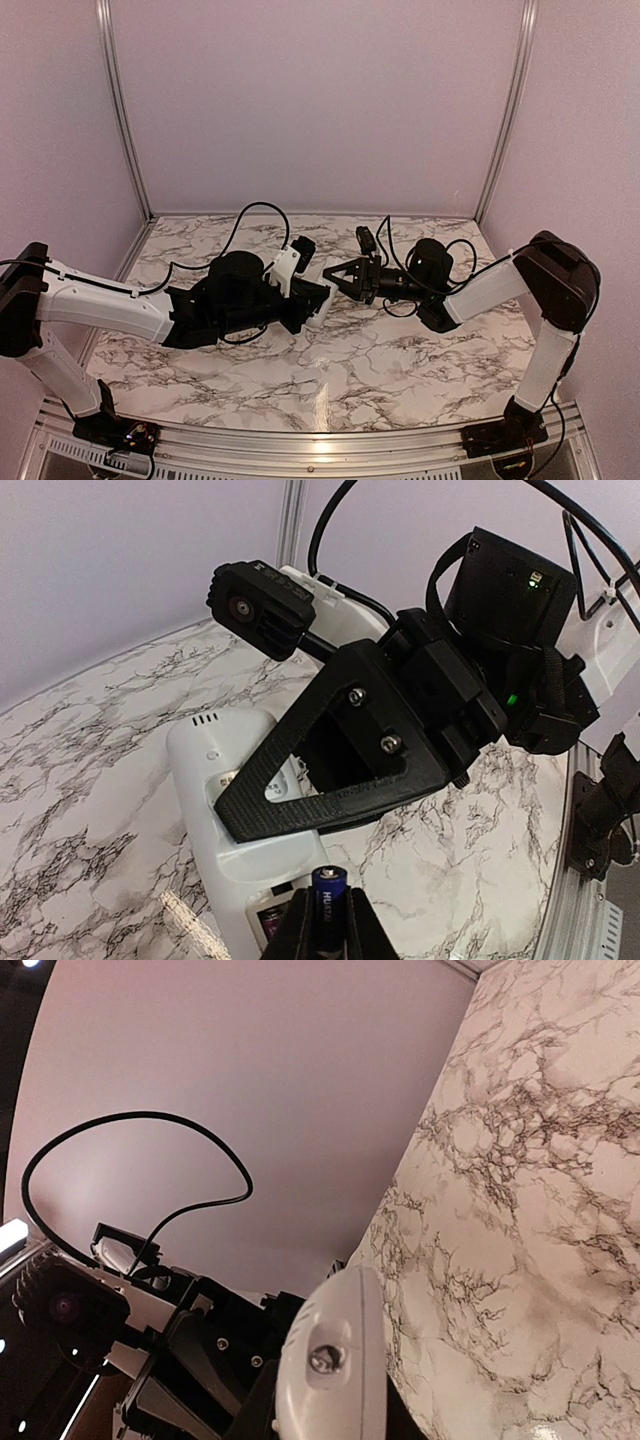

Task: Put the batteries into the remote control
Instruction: Place the battery in the battery compartment.

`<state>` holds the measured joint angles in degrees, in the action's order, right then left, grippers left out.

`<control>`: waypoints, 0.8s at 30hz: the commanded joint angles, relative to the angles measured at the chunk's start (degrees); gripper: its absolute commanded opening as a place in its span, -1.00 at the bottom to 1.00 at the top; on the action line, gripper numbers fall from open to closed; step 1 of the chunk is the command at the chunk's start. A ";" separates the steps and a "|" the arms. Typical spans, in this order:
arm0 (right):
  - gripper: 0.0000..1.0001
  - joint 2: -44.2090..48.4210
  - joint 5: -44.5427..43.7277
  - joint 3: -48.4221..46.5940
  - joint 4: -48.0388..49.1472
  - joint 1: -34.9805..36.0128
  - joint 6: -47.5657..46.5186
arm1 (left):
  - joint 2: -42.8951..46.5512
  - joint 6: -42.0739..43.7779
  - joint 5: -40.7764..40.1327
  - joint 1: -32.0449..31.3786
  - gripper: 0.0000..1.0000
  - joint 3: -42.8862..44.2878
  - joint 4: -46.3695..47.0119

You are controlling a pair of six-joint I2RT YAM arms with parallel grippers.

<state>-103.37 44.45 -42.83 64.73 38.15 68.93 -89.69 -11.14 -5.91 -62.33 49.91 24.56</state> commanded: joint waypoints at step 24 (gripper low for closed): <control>-1.00 1.50 4.29 -0.76 -2.89 -0.18 -6.66 | 9.09 6.09 -1.94 0.31 0.23 -1.54 -8.01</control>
<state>-103.24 46.33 -42.83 63.79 38.04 65.98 -85.03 -10.02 -8.05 -62.26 48.40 22.24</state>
